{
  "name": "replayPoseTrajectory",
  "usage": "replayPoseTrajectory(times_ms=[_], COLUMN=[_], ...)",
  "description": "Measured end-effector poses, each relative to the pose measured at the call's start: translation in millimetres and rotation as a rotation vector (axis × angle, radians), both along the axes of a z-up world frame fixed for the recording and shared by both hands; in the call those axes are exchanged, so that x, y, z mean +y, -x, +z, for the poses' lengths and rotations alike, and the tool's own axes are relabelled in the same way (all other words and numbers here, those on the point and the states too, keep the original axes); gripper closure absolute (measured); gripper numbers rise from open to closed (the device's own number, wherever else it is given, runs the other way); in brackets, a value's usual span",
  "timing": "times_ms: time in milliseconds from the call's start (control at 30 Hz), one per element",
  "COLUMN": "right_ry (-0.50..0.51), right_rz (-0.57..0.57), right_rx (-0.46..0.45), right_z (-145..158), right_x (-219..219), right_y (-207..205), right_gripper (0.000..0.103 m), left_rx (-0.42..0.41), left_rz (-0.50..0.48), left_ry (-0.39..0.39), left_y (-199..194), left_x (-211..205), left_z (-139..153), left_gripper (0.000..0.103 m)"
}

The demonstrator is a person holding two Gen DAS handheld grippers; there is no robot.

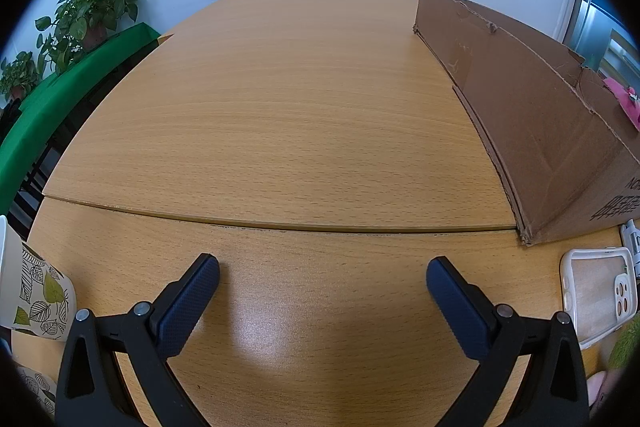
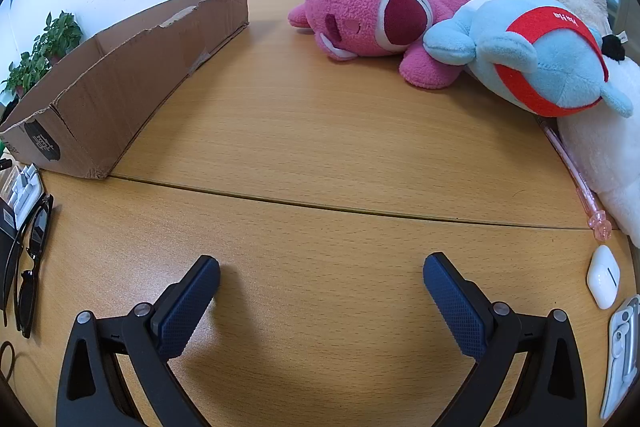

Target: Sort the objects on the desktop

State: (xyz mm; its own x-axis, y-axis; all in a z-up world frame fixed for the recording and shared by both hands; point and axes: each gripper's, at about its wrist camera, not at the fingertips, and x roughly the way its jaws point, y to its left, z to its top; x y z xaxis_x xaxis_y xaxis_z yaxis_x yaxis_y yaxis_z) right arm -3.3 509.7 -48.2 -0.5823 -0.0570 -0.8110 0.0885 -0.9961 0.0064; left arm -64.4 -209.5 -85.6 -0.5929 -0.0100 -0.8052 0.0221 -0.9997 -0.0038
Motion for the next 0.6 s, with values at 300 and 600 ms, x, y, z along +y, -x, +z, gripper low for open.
replayPoseTrajectory(times_ms=[300,600], right_ry=[0.0,0.003], right_rz=[-0.082,-0.238], right_rx=[0.0,-0.063], right_z=[0,0], right_x=[-4,-14], right_y=[3,1], right_gripper=[0.0,0.0], left_rx=[0.0,-0.034], left_rz=[0.012,0.072], left_ry=[0.001,0.0], left_y=[1,-1], left_x=[1,5], left_z=[0,2], left_gripper=[0.0,0.0])
